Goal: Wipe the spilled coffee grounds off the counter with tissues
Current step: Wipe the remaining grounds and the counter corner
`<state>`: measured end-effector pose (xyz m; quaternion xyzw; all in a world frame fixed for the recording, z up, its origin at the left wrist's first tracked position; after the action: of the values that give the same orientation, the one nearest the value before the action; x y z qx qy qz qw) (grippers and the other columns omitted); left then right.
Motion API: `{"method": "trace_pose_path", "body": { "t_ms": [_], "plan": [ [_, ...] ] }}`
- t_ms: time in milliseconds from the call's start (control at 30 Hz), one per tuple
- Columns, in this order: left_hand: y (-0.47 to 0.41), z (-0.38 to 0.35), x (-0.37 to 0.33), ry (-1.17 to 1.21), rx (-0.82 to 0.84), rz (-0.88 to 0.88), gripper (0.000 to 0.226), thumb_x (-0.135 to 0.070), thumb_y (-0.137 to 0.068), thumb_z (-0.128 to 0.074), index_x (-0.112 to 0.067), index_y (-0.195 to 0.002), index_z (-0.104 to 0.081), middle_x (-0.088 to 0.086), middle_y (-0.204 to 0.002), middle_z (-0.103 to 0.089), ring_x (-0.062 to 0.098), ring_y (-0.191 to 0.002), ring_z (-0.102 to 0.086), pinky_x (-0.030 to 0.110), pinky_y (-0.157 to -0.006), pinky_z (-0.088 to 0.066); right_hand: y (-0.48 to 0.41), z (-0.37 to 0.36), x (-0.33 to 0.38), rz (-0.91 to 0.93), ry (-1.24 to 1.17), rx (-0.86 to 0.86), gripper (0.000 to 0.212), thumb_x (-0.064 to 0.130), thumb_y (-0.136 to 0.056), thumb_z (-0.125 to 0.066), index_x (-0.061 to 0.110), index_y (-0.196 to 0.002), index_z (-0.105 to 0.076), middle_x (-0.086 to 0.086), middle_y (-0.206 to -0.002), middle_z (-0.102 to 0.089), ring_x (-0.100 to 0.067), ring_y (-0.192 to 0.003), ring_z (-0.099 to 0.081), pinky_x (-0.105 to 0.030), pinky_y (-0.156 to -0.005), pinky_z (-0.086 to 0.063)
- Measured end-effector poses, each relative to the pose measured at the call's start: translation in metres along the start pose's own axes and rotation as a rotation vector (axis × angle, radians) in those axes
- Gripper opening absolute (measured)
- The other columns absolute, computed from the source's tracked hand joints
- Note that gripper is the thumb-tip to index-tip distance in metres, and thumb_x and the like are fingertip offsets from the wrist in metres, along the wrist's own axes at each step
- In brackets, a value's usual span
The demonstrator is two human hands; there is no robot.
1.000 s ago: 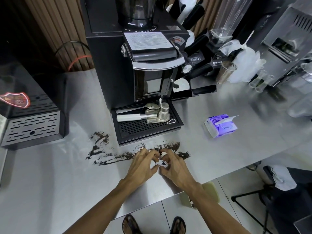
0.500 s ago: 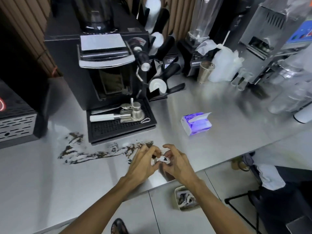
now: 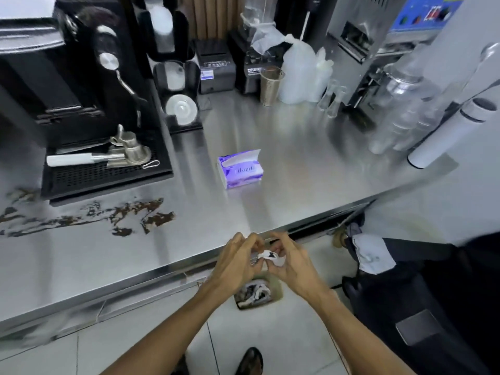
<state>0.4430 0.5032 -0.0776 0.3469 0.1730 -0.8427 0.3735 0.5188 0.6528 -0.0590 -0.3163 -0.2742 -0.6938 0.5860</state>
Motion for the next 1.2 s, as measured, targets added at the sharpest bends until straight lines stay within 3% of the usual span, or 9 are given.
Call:
{"method": "trace_pose_path", "body": {
  "t_ms": [100, 400, 533, 667, 767, 867, 1067, 1133, 1200],
  "plan": [
    [-0.001, -0.030, -0.008, -0.030, 0.025, 0.001, 0.035, -0.028, -0.078, -0.069, -0.037, -0.105, -0.048, -0.009, -0.098, -0.055, 0.007, -0.090, -0.047, 0.029, -0.073, -0.045, 0.014, 0.006, -0.025, -0.048, 0.014, -0.002, 0.056, 0.013, -0.078, -0.077, 0.021, -0.126, -0.049, 0.022, -0.091, -0.058, 0.009, -0.087, -0.056, -0.002, -0.073, -0.039],
    [-0.009, -0.114, 0.040, -0.049, 0.120, 0.039, 0.032, -0.021, -0.081, -0.069, -0.025, -0.111, -0.060, -0.002, -0.102, -0.060, 0.016, -0.095, -0.055, 0.026, -0.068, -0.044, 0.020, -0.044, -0.122, -0.184, 0.052, 0.038, 0.064, 0.013, -0.075, -0.078, 0.036, -0.123, -0.041, 0.003, -0.095, -0.063, 0.000, -0.083, -0.058, -0.011, -0.073, -0.048],
    [-0.014, -0.184, 0.117, -0.082, 0.124, 0.017, 0.032, -0.020, -0.082, -0.070, -0.024, -0.114, -0.066, -0.008, -0.103, -0.069, 0.013, -0.096, -0.049, 0.026, -0.070, -0.043, 0.014, -0.110, -0.199, -0.230, 0.071, 0.043, 0.060, 0.013, -0.077, -0.076, 0.027, -0.127, -0.045, 0.003, -0.098, -0.063, -0.008, -0.086, -0.059, -0.007, -0.071, -0.045],
    [-0.012, -0.265, 0.209, -0.137, 0.240, -0.001, 0.028, -0.016, -0.076, -0.066, -0.031, -0.099, -0.070, -0.012, -0.087, -0.067, 0.013, -0.084, -0.042, 0.030, -0.072, -0.041, 0.010, -0.199, -0.289, -0.249, 0.079, 0.077, 0.056, 0.017, -0.079, -0.074, 0.029, -0.125, -0.044, 0.002, -0.105, -0.064, -0.012, -0.092, -0.063, -0.023, -0.078, -0.054],
    [-0.011, -0.322, 0.277, -0.164, 0.353, 0.045, 0.024, -0.029, -0.066, -0.058, -0.037, -0.088, -0.064, -0.013, -0.079, -0.060, 0.016, -0.083, -0.055, 0.030, -0.080, -0.044, 0.008, -0.264, -0.355, -0.302, 0.095, 0.107, 0.043, 0.032, -0.082, -0.066, 0.023, -0.122, -0.053, 0.003, -0.110, -0.063, -0.011, -0.097, -0.061, -0.026, -0.084, -0.052],
    [-0.015, -0.366, 0.321, -0.140, 0.420, 0.115, 0.018, -0.027, -0.071, -0.061, -0.028, -0.088, -0.068, -0.005, -0.083, -0.069, 0.019, -0.081, -0.065, 0.027, -0.074, -0.051, 0.007, -0.310, -0.405, -0.371, 0.114, 0.172, 0.036, 0.019, -0.081, -0.069, 0.010, -0.115, -0.061, -0.004, -0.107, -0.064, -0.015, -0.096, -0.059, -0.027, -0.083, -0.047],
    [-0.019, -0.409, 0.359, -0.220, 0.548, 0.239, 0.023, -0.027, -0.078, -0.069, -0.015, -0.098, -0.072, 0.005, -0.095, -0.072, 0.021, -0.089, -0.067, 0.025, -0.071, -0.049, 0.001, -0.343, -0.454, -0.520, 0.283, 0.331, 0.043, 0.026, -0.085, -0.070, 0.006, -0.122, -0.060, -0.006, -0.123, -0.061, -0.018, -0.114, -0.058, -0.019, -0.092, -0.039],
    [-0.018, -0.409, 0.361, -0.237, 0.569, 0.267, 0.026, -0.028, -0.078, -0.070, -0.014, -0.100, -0.071, 0.005, -0.096, -0.072, 0.021, -0.090, -0.068, 0.027, -0.075, -0.054, -0.001, -0.339, -0.458, -0.525, 0.410, 0.383, 0.039, 0.021, -0.098, -0.052, 0.002, -0.132, -0.050, -0.006, -0.131, -0.054, -0.007, -0.109, -0.061, -0.008, -0.080, -0.043],
    [-0.016, -0.398, 0.353, -0.261, 0.564, 0.269, 0.025, -0.027, -0.078, -0.068, -0.016, -0.100, -0.070, 0.003, -0.097, -0.071, 0.022, -0.092, -0.066, 0.025, -0.076, -0.053, -0.003, -0.330, -0.446, -0.476, 0.501, 0.352, 0.037, 0.009, -0.103, -0.038, -0.007, -0.137, -0.041, -0.016, -0.138, -0.046, -0.015, -0.118, -0.056, 0.000, -0.063, -0.040]
  ]
}}
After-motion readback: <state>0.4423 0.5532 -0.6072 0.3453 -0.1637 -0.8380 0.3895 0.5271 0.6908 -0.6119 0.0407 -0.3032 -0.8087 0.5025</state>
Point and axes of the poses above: each hand's wrist, its own y-axis away from the middle knuckle, its own z-axis out of the back of the hand, x = y × z, the point moved 2 cm from there along -y, towards the middle knuckle
